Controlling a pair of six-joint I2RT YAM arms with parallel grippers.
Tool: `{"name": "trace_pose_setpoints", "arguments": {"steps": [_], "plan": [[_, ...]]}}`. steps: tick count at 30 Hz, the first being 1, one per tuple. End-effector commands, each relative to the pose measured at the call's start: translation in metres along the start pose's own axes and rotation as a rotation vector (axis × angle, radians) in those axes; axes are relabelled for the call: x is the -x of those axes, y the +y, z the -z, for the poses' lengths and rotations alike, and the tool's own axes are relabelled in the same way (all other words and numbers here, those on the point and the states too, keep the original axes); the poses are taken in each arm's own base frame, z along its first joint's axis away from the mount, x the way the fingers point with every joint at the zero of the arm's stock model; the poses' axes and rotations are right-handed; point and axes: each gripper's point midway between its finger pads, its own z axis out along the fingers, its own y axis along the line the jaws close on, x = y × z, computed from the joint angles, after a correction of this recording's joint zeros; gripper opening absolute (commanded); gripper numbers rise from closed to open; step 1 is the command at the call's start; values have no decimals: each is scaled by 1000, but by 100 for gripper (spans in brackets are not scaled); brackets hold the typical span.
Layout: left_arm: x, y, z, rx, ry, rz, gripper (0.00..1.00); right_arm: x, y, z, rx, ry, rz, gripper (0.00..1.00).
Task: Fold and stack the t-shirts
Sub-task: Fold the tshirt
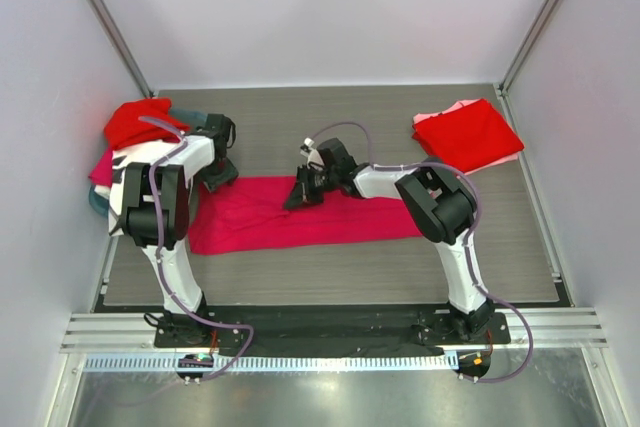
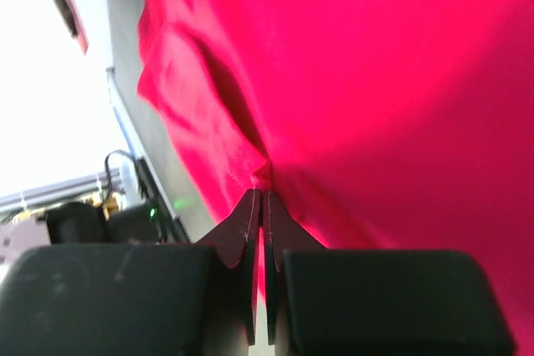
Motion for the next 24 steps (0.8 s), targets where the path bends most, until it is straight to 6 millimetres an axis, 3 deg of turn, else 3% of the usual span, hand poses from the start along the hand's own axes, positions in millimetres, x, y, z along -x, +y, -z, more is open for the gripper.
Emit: {"name": "trace_pose_setpoints", "arguments": {"steps": [1, 8, 11, 14, 16, 18, 19, 21, 22, 24], "plan": [[6, 12, -7, 70, -32, -15, 47, -6, 36, 23, 101, -4, 68, 8], [9, 13, -5, 76, -46, -24, 47, -30, 49, 48, 165, -5, 109, 24], [8, 12, -5, 63, -46, -24, 47, -28, 55, 55, 164, -27, 137, 53], [9, 10, -4, 45, -50, -31, 48, -14, 64, 55, 162, -66, 165, 69], [10, 8, -1, 28, -56, -28, 48, 2, 78, 52, 182, -90, 192, 71], [10, 6, 1, 14, -60, -24, 49, 8, 77, 41, 184, -79, 191, 72], [9, 7, 0, 11, -55, -19, 49, 20, 89, 39, 204, -96, 219, 72], [7, 5, -1, 0, -56, -16, 50, 21, 88, 24, 228, -70, 229, 72], [6, 5, -3, -2, -52, -16, 50, 31, 100, 21, 253, -84, 259, 72], [3, 3, -6, -9, -38, -21, 50, 31, 95, 3, 264, -60, 268, 72]]}}
